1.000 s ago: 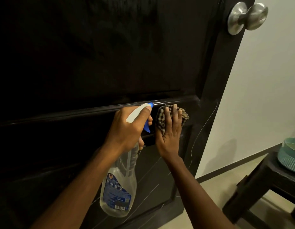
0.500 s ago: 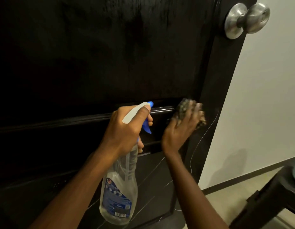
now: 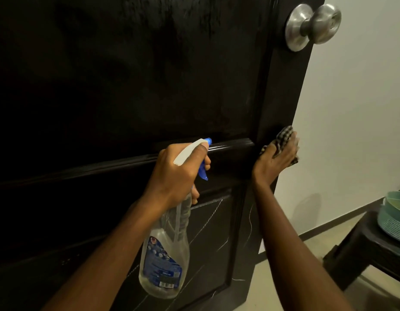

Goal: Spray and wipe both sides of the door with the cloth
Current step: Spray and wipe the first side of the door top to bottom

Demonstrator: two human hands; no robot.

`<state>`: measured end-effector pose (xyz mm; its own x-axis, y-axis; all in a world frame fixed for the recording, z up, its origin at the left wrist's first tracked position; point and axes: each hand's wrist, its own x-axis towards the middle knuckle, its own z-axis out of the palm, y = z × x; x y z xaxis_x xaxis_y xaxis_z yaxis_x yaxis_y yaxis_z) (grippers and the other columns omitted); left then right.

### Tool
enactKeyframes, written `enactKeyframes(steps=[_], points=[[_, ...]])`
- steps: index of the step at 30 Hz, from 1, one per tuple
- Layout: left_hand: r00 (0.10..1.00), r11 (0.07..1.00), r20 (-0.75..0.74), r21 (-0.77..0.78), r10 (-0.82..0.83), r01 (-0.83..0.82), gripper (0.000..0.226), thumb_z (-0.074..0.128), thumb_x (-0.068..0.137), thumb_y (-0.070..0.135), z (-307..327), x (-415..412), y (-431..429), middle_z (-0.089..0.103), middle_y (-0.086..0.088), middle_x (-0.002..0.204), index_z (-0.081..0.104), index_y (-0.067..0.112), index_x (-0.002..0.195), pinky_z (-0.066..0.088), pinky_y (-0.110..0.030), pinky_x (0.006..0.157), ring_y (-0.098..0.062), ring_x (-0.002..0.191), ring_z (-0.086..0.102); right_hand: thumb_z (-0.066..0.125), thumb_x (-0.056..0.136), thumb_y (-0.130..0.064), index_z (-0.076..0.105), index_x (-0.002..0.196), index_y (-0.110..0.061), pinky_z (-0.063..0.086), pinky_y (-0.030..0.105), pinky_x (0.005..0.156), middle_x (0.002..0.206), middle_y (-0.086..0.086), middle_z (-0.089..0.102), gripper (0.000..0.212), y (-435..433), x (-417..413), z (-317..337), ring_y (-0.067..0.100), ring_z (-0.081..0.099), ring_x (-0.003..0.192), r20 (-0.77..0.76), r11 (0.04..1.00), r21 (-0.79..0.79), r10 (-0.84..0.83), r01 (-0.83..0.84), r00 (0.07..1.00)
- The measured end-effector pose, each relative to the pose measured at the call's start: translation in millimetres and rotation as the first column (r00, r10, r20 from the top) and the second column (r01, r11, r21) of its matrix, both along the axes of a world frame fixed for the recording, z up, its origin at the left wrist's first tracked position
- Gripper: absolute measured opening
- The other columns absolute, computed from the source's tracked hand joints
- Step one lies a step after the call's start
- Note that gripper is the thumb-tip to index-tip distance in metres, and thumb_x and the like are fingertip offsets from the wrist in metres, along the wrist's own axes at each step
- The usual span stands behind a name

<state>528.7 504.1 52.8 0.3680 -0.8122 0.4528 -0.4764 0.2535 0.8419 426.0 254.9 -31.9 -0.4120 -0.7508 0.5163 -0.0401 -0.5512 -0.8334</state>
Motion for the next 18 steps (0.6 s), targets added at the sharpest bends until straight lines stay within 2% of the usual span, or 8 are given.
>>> enactKeyframes(steps=[3, 6, 8, 10, 12, 15, 17, 18], points=[[1.0, 1.0, -0.004, 0.014, 0.0, 0.0, 0.044, 0.048, 0.102, 0.042, -9, -1, 0, 0.072, -0.007, 0.084, 0.067, 0.011, 0.078, 0.052, -0.047, 0.04, -0.035, 0.039, 0.059, 0.037, 0.101, -0.035, 0.022, 0.161, -0.018, 0.0, 0.037, 0.124, 0.168, 0.006, 0.018, 0.064, 19, 7, -33, 0.024, 0.009, 0.156, 0.124, 0.983, 0.185, -0.028, 0.005, 0.992], [1.0, 1.0, -0.009, 0.021, 0.017, -0.017, 0.041, 0.047, 0.103, 0.038, -17, 1, 7, 0.072, -0.005, 0.084, 0.067, 0.011, 0.08, 0.052, -0.047, 0.04, -0.036, 0.039, 0.06, 0.04, 0.108, -0.025, 0.023, 0.161, -0.022, 0.006, 0.037, 0.123, 0.169, 0.005, 0.017, 0.056, 23, 3, -33, 0.023, 0.01, 0.156, 0.31, 0.914, 0.403, -0.078, -0.056, 0.947], [0.999, 0.999, -0.017, 0.018, 0.034, -0.033, 0.039, 0.047, 0.103, 0.036, -20, 4, 14, 0.072, -0.005, 0.084, 0.067, 0.011, 0.08, 0.053, -0.043, 0.04, -0.036, 0.04, 0.059, 0.039, 0.109, -0.024, 0.024, 0.161, -0.025, 0.009, 0.039, 0.123, 0.169, 0.005, 0.016, 0.054, 27, 7, -18, 0.023, 0.01, 0.155, 0.341, 0.9, 0.43, -0.091, -0.069, 0.935], [0.998, 0.998, -0.024, 0.014, 0.055, -0.055, 0.039, 0.046, 0.104, 0.035, -22, 8, 22, 0.072, -0.006, 0.083, 0.067, 0.011, 0.08, 0.053, -0.04, 0.039, -0.037, 0.04, 0.059, 0.042, 0.107, -0.023, 0.024, 0.16, -0.023, 0.009, 0.043, 0.126, 0.169, 0.006, 0.016, 0.056, 46, 26, -6, 0.024, 0.009, 0.156, 0.231, 0.959, 0.282, -0.054, -0.014, 0.972], [0.997, 0.997, -0.014, 0.0, 0.079, -0.079, 0.039, 0.046, 0.104, 0.035, -24, 14, 29, 0.072, -0.008, 0.081, 0.067, 0.01, 0.081, 0.051, -0.034, 0.039, -0.036, 0.039, 0.06, 0.044, 0.102, -0.022, 0.023, 0.16, -0.022, 0.006, 0.044, 0.127, 0.169, 0.006, 0.014, 0.062, 75, 49, -12, 0.023, 0.005, 0.156, 0.005, 1.0, -0.024, 0.017, -0.017, 1.0], [0.996, 0.995, -0.008, -0.027, 0.094, -0.094, 0.042, 0.046, 0.102, 0.04, -28, 23, 43, 0.071, -0.007, 0.079, 0.066, 0.011, 0.08, 0.05, -0.032, 0.038, -0.031, 0.036, 0.059, 0.048, 0.091, -0.023, 0.022, 0.159, -0.025, 0.002, 0.039, 0.126, 0.167, 0.006, 0.014, 0.074, 101, 55, -43, 0.02, 0.001, 0.157, -0.47, 0.883, -0.418, -0.007, -0.215, 0.883], [0.993, 0.993, -0.018, -0.032, 0.114, -0.114, 0.041, 0.046, 0.103, 0.038, -31, 30, 52, 0.072, -0.006, 0.081, 0.067, 0.011, 0.081, 0.052, -0.036, 0.038, -0.031, 0.037, 0.06, 0.049, 0.089, -0.026, 0.022, 0.158, -0.031, 0.004, 0.039, 0.126, 0.165, 0.005, 0.016, 0.074, 86, 43, -54, 0.016, 0.0, 0.157, -0.584, 0.837, -0.484, -0.09, -0.257, 0.807], [0.991, 0.991, -0.029, -0.031, 0.131, -0.132, 0.04, 0.046, 0.104, 0.036, -32, 34, 58, 0.072, -0.005, 0.082, 0.067, 0.011, 0.081, 0.052, -0.036, 0.038, -0.031, 0.037, 0.06, 0.048, 0.09, -0.026, 0.022, 0.158, -0.031, 0.005, 0.041, 0.126, 0.166, 0.004, 0.016, 0.072, 82, 42, -52, 0.016, 0.001, 0.157, -0.529, 0.872, -0.441, -0.061, -0.213, 0.846]])
